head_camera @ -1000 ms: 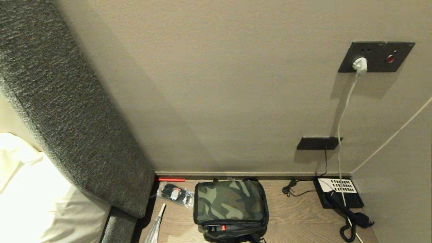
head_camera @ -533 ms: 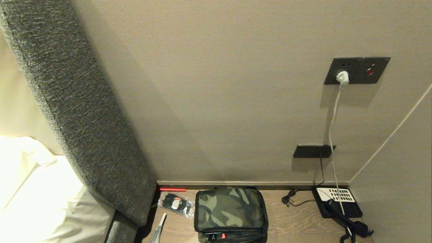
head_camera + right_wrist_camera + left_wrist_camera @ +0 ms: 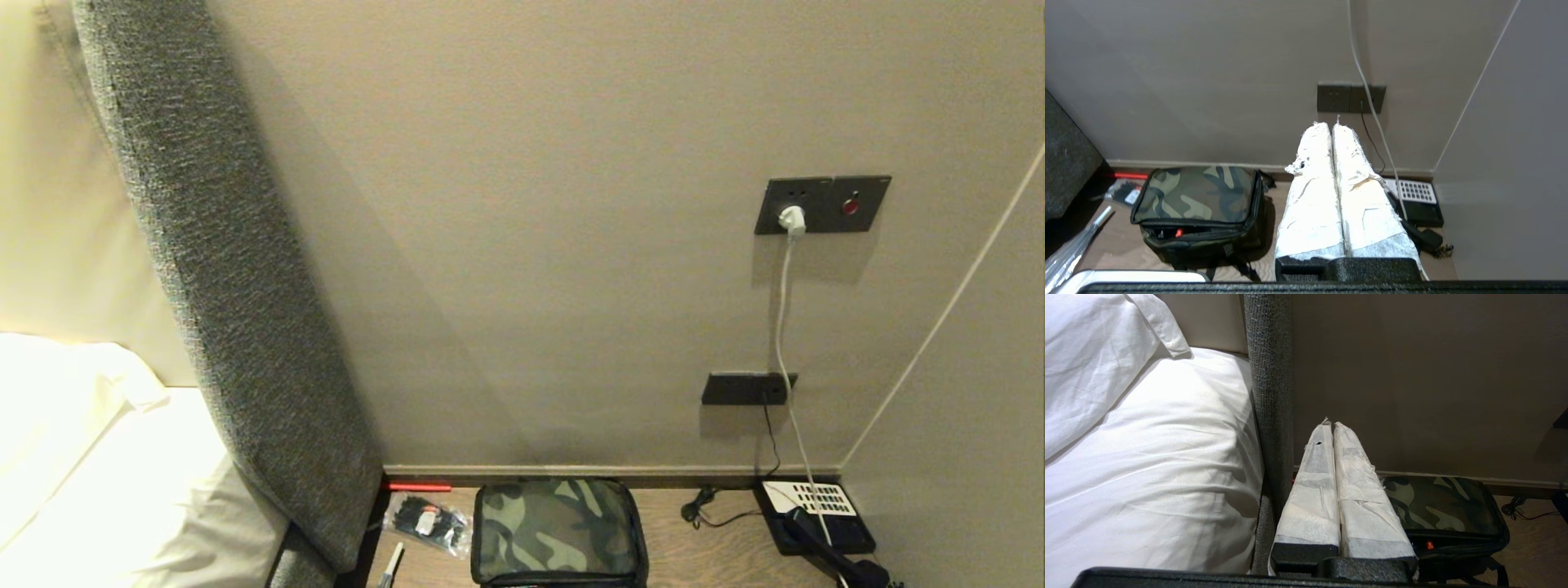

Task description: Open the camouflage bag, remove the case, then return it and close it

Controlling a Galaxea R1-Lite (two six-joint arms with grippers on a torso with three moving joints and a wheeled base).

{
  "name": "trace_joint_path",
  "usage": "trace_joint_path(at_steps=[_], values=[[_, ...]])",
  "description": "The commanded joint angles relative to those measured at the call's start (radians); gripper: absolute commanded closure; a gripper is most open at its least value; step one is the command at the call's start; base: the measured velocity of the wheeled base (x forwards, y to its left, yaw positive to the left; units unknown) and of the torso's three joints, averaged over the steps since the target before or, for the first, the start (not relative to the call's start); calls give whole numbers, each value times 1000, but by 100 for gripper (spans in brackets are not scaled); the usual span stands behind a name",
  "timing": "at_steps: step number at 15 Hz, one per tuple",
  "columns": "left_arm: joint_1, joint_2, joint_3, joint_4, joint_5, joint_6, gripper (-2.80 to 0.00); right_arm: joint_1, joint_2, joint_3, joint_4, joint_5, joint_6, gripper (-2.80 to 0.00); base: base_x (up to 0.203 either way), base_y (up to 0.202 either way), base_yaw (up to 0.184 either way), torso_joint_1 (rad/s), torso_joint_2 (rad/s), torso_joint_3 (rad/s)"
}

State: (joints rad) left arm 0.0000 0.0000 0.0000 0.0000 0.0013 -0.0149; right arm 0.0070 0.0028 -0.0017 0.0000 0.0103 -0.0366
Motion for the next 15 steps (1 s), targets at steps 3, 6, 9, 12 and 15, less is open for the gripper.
trace_joint_path(at_steps=[3,6,9,12,15], values=[[0,0,0,0,0,-1,0,-1,3,0,0,0,0,0,0,0,0,4,2,204],[0,0,0,0,-1,4,0,0,3,0,0,0,1,0,0,0,0,0,2,169],[0,0,0,0,0,4,0,0,3,0,0,0,0,0,0,0,0,2,3,32],[0,0,0,0,-1,4,0,-1,3,0,-2,-1,6,0,0,0,0,0,0,0],[0,0,0,0,-1,3,0,0,3,0,0,-1,3,0,0,0,0,0,0,0]])
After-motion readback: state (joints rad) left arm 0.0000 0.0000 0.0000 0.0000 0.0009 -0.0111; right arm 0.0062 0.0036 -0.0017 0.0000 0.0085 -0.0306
